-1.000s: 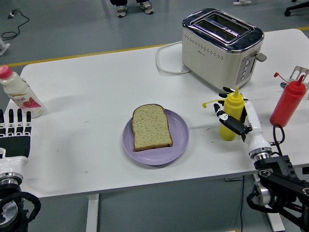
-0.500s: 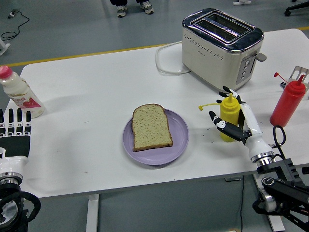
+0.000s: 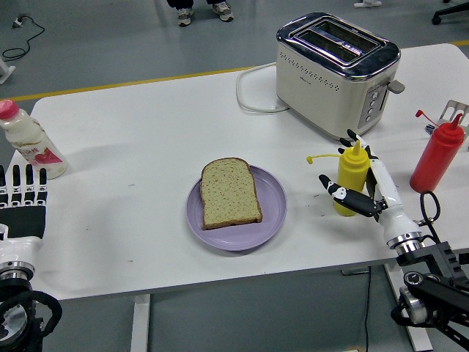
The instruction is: Pick up the cup,pour liquid into bread,place the cup on the desk
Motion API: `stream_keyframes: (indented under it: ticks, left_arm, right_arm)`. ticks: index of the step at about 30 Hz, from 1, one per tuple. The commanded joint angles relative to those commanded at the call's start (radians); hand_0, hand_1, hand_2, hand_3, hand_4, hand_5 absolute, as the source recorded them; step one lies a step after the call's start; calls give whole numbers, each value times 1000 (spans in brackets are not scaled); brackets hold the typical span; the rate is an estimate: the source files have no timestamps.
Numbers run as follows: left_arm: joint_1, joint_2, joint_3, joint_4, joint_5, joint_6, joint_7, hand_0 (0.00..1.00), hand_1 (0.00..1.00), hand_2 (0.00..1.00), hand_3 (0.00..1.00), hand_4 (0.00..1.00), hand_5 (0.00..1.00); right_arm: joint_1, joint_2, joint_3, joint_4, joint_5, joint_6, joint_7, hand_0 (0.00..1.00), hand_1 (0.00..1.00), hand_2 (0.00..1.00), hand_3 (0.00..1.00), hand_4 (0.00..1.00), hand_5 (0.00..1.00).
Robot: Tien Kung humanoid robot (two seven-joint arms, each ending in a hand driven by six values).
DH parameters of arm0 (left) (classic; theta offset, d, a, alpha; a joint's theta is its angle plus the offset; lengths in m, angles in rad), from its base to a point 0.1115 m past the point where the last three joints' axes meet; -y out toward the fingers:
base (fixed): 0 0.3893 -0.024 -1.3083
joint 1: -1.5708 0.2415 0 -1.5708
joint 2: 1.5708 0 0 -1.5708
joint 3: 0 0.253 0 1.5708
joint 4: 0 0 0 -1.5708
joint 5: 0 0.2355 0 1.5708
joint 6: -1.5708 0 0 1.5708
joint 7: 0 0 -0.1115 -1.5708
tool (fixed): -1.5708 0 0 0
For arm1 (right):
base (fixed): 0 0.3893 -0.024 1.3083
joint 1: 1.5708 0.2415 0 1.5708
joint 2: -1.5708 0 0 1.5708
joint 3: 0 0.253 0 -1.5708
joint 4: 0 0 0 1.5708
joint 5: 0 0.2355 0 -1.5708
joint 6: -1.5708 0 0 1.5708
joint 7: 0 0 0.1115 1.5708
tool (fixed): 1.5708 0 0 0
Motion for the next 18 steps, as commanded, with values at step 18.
stream_keyframes:
  ticks: [18]
  left_arm:
    - [4,0,6,1,0,-1,-2,859,871,935,854,715,998]
  right_arm:
    - [-37,-20,46,30,-46,24,-28,963,912,964,998,829,149]
